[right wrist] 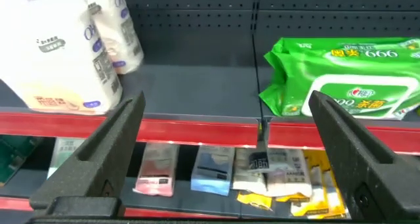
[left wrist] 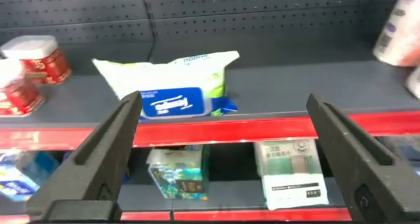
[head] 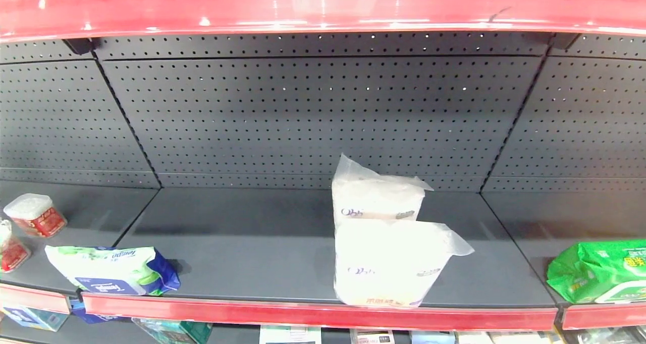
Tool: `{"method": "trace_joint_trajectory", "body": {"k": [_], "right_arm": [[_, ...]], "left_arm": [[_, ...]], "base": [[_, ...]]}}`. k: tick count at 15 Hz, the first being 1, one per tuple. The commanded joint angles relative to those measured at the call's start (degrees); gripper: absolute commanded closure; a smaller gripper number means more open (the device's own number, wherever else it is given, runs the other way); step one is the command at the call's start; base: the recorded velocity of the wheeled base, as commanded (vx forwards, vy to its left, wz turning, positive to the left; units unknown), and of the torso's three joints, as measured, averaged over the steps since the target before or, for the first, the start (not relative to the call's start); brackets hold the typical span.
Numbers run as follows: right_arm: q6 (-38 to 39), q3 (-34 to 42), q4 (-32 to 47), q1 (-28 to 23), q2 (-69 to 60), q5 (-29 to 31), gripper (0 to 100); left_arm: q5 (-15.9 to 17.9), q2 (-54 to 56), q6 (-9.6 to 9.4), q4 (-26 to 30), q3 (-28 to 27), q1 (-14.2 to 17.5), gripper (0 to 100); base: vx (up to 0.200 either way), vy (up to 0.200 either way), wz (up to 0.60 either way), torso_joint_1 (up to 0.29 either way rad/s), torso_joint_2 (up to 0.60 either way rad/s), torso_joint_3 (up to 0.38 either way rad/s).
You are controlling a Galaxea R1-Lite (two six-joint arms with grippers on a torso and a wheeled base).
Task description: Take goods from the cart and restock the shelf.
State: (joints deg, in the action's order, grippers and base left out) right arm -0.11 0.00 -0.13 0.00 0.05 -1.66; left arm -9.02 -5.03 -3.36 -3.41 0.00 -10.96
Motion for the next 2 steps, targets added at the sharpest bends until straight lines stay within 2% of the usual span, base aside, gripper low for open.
{"method": "trace_joint_trajectory", "body": {"k": [1,2], "right_arm": [[0.0,0.0,-0.1,0.0,0.0,0.0,0],[-0.1,0.0,0.0,0.1,0.0,0.3,0]], "left_arm": [[0.0,-0.3,0.02,0.0,0.0,0.0,0],[0.0,-0.3,0.02,0.0,0.0,0.0,0]], "base": [[0.0,0.0,0.0,0.0,0.0,0.0],[0.0,0.0,0.0,0.0,0.0,0.0]]}}
